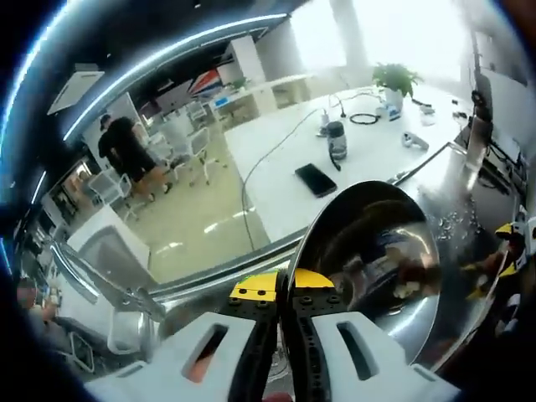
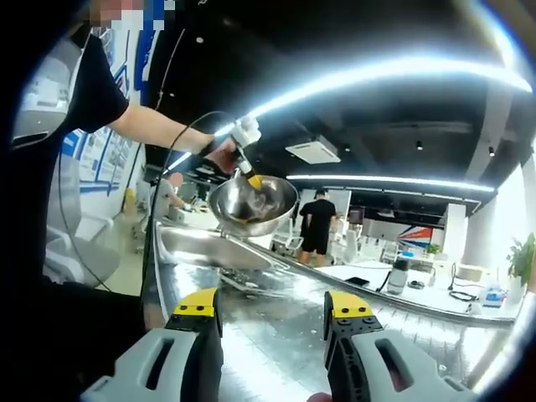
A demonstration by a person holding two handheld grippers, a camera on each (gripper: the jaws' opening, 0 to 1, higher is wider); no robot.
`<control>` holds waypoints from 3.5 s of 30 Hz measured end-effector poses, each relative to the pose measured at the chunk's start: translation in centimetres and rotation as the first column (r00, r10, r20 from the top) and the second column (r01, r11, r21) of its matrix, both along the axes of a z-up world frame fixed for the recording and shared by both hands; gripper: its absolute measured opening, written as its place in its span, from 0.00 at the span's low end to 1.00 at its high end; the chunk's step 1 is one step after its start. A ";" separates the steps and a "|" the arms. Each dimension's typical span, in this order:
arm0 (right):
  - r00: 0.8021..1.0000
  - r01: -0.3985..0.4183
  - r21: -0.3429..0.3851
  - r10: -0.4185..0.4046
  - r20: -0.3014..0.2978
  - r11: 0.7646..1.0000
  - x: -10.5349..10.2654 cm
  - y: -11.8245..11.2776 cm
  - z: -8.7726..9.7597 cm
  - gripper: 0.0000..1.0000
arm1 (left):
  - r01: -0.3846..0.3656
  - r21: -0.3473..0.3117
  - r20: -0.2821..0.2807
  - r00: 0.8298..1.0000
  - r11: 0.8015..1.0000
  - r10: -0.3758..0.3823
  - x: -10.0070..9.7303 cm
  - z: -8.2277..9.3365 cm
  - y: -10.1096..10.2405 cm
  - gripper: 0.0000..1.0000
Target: Pick up bowl with dirty water move over sink pour dirty water into sink return bowl to place
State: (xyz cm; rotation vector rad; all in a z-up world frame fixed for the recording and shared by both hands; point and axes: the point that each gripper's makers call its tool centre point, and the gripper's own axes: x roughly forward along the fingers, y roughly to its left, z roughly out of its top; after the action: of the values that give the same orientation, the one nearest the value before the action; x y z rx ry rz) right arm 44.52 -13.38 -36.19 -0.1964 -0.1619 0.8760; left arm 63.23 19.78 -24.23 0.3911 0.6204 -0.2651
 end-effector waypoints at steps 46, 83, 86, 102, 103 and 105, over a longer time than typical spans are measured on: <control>1.000 -0.023 0.045 0.024 -0.012 0.999 -0.2 -0.1 0.5 0.42 | 0.030 -0.278 -0.162 0.984 0.960 -0.077 1.0 -4.7 -9.9 0.00; 0.999 -0.033 0.023 0.034 -0.004 0.999 -0.4 0.1 0.3 0.42 | -0.007 -0.413 -0.283 0.951 0.911 -0.121 3.4 -8.6 -16.0 0.00; 0.999 -0.036 0.027 0.036 -0.002 0.999 -0.5 0.1 0.3 0.42 | -0.008 -0.418 -0.289 0.949 0.909 -0.124 4.0 -8.7 -16.1 0.00; 0.999 -0.050 0.042 0.050 0.001 0.998 -0.7 0.1 0.6 0.42 | -0.020 -0.403 -0.314 0.942 0.915 -0.118 4.1 -11.2 -16.7 0.00; 0.999 -0.050 0.043 0.050 0.000 0.998 -0.7 0.1 0.6 0.42 | -0.024 -0.402 -0.320 0.940 0.915 -0.116 4.1 -11.5 -16.6 0.00; 0.999 -0.050 0.042 0.050 -0.001 0.998 -0.7 0.1 0.5 0.41 | -0.032 -0.402 -0.323 0.940 0.915 -0.109 4.2 -12.0 -16.4 0.00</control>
State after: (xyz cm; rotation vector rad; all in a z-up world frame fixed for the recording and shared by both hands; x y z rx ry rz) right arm 43.78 -13.24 -35.64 -0.1529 -0.1841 0.9220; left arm 67.41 3.40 -36.19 -0.0469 0.8772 -0.4966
